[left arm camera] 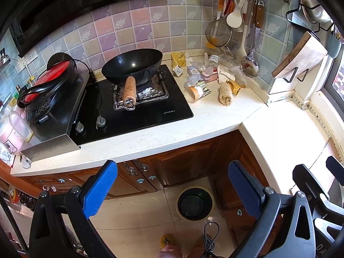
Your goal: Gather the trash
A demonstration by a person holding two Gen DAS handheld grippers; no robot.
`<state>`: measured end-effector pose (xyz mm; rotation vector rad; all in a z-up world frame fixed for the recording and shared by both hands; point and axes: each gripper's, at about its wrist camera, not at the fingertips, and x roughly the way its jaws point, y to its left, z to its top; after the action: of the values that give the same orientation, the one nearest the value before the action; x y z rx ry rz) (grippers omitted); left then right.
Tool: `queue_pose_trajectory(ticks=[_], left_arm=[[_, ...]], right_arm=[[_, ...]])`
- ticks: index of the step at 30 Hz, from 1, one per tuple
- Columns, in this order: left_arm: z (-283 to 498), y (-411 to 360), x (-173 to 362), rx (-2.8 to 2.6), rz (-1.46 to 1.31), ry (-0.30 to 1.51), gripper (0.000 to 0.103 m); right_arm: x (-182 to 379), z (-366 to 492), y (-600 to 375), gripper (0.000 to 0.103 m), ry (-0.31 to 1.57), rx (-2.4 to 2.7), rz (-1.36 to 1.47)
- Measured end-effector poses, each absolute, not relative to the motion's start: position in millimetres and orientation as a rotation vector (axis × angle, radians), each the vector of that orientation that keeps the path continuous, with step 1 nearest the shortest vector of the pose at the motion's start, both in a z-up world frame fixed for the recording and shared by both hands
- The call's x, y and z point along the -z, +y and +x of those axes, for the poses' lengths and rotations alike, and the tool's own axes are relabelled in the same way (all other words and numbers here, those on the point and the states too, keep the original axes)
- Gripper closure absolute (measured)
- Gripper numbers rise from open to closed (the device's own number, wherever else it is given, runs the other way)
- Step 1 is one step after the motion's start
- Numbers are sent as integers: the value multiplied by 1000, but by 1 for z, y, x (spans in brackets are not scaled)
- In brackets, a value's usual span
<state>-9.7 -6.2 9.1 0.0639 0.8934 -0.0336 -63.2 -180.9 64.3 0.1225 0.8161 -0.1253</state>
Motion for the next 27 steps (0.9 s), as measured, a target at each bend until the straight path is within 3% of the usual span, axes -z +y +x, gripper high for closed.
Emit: queue_pose_trajectory(ticks=[27], left_arm=[[-11,-6,-9,62,47,889,2]], right_arm=[[-60,-68,-189,9,813,144,131]])
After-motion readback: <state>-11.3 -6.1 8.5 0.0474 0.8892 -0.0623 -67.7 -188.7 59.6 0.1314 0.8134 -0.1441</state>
